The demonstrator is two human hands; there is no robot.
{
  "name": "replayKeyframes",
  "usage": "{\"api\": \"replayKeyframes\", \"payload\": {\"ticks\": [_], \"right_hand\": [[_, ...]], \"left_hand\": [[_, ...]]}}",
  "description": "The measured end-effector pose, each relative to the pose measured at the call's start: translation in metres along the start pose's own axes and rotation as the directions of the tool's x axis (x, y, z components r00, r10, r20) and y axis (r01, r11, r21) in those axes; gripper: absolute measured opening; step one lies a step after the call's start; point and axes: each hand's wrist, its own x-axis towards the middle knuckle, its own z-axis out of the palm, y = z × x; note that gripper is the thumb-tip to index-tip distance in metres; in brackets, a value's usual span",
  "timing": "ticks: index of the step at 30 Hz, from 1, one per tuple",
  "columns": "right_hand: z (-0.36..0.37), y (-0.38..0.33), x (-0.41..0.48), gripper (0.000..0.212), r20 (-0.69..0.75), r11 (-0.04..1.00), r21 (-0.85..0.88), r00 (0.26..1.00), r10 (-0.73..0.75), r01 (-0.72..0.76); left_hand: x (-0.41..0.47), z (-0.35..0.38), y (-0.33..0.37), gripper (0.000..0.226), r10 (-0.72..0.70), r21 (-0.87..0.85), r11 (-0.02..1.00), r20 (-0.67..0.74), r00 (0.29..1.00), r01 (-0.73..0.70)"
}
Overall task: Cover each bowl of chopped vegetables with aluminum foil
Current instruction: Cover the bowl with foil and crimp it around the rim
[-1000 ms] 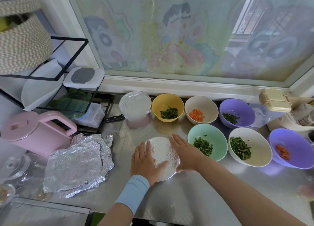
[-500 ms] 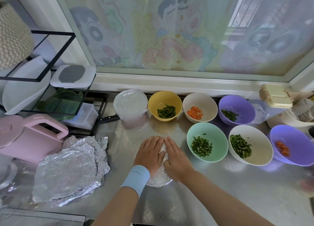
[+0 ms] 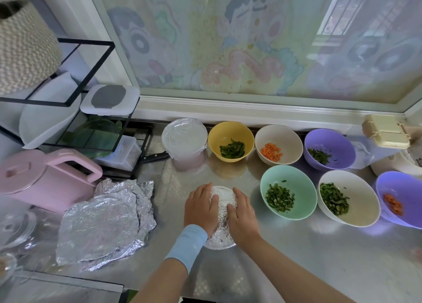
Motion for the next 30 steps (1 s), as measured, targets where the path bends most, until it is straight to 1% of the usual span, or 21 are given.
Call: {"api": "replayKeyframes", "payload": {"ticks": [2,3,5,6,8,10,12,15,17,19,21,23,24,26,27,28,30], "right_hand": [[-0.007,-0.002,0.003,0.052,0.052,0.998,0.064,0.999,0.012,-0.016],[-0.010,-0.003,0.003,0.052,0.036,0.993,0.108,0.999,0.034,-0.037],[-0.012,-0.004,0.000,0.046,-0.058,0.972,0.207,0.990,0.129,-0.114],[-0.011,-0.006,-0.003,0.042,-0.087,0.950,0.265,0.978,0.191,-0.162],[-0.005,-0.007,-0.006,0.035,-0.093,0.895,0.380,0.953,0.287,-0.233],[0.001,-0.009,-0.006,0.032,-0.088,0.831,0.498,0.938,0.334,-0.250],[0.003,-0.013,-0.004,0.033,-0.096,0.792,0.553,0.924,0.370,-0.260],[0.002,-0.014,0.000,0.034,-0.091,0.795,0.538,0.918,0.385,-0.280],[-0.001,-0.015,0.005,0.035,-0.048,0.808,0.515,0.932,0.359,-0.285],[-0.005,-0.013,0.007,0.034,-0.017,0.832,0.479,0.945,0.326,-0.279],[-0.006,-0.011,0.005,0.031,-0.059,0.879,0.393,0.947,0.315,-0.268],[-0.003,-0.008,-0.004,0.033,-0.146,0.899,0.338,0.928,0.343,-0.279],[0.000,-0.008,-0.008,0.033,-0.158,0.893,0.350,0.922,0.353,-0.282],[0.008,-0.009,-0.012,0.031,-0.123,0.864,0.412,0.922,0.368,-0.290],[0.011,-0.011,-0.012,0.030,-0.111,0.851,0.434,0.919,0.377,-0.297],[0.013,-0.012,-0.010,0.030,-0.114,0.846,0.442,0.917,0.383,-0.299],[0.015,-0.014,-0.003,0.029,-0.133,0.861,0.412,0.915,0.381,-0.299]], "left_hand": [[0.003,-0.005,-0.002,0.041,-0.069,-0.039,0.997,0.010,0.998,0.070],[0.007,-0.009,-0.004,0.037,-0.088,-0.037,0.995,0.013,0.996,0.089],[0.013,-0.015,-0.011,0.031,-0.066,-0.075,0.995,0.029,0.997,0.068],[0.015,-0.017,-0.014,0.030,-0.050,-0.142,0.988,0.053,0.997,0.057],[0.014,-0.020,-0.017,0.030,-0.048,-0.292,0.953,0.121,0.991,0.082],[0.011,-0.017,-0.019,0.029,-0.106,-0.396,0.906,0.127,0.986,0.149],[0.010,-0.014,-0.019,0.028,-0.192,-0.467,0.856,0.114,0.975,0.223],[0.009,-0.015,-0.016,0.028,-0.274,-0.528,0.801,0.095,0.957,0.282],[0.006,-0.015,-0.015,0.029,-0.317,-0.564,0.768,0.078,0.945,0.304],[0.001,-0.015,-0.017,0.029,-0.327,-0.568,0.764,0.068,0.943,0.306],[0.002,-0.019,-0.020,0.026,-0.285,-0.496,0.824,0.053,0.957,0.273],[0.010,-0.022,-0.022,0.023,-0.169,-0.431,0.887,0.037,0.985,0.168],[0.014,-0.023,-0.022,0.025,-0.090,-0.414,0.905,0.051,0.995,0.103],[0.019,-0.021,-0.019,0.026,0.031,-0.376,0.927,0.094,0.995,0.006],[0.019,-0.018,-0.019,0.026,0.051,-0.354,0.935,0.096,0.994,-0.014],[0.018,-0.016,-0.020,0.026,0.041,-0.339,0.941,0.082,0.996,-0.011],[0.014,-0.014,-0.021,0.025,-0.031,-0.340,0.940,0.040,0.999,0.043]]}}
